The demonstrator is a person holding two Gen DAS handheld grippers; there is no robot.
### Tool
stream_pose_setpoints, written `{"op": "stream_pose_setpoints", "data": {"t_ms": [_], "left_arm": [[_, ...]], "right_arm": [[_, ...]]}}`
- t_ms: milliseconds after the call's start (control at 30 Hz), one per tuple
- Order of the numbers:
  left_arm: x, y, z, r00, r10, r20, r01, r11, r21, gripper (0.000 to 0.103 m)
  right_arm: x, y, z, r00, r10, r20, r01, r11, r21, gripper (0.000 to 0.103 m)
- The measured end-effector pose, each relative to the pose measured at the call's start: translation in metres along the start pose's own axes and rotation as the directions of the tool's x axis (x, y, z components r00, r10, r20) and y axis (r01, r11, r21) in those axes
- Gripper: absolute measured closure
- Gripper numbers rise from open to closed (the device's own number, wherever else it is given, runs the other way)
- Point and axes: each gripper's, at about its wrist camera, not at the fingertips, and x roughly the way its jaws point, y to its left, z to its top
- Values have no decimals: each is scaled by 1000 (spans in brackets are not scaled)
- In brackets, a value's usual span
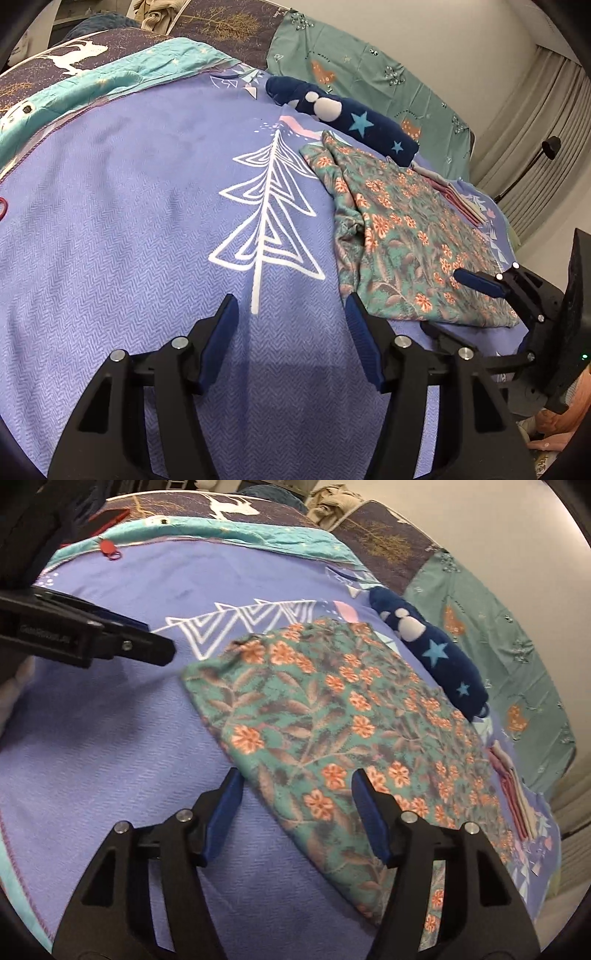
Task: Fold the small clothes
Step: 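Grasp the folded shirt's edge with the right gripper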
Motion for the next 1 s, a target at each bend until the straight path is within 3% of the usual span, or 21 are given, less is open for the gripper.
{"op": "stream_pose_setpoints", "data": {"t_ms": [200,500,633,700,833,933,1000], "left_arm": [[1,5,-3,1000,-25,9,25,999,-22,40],[-9,23,5,994,-79,71,87,990,-113,40],[-22,13,36,978,-147,147,154,987,-41,39],[-12,11,61,952,-280,128,285,958,-20,35],[31,12,96,924,-380,31,381,924,-40,34],[77,2,113,900,-426,-94,422,904,-59,33],[101,-2,118,905,-397,-153,391,918,-67,33]], "right_arm": [[13,13,18,995,-97,26,98,995,-17,39],[28,27,47,987,-149,69,149,989,-6,42],[27,28,49,992,-103,72,103,995,4,63],[27,25,47,996,-73,58,72,997,23,64],[25,14,42,998,-25,49,21,996,86,64],[23,14,39,999,-17,49,11,994,105,64],[23,14,39,999,-15,48,9,994,111,63]]}}
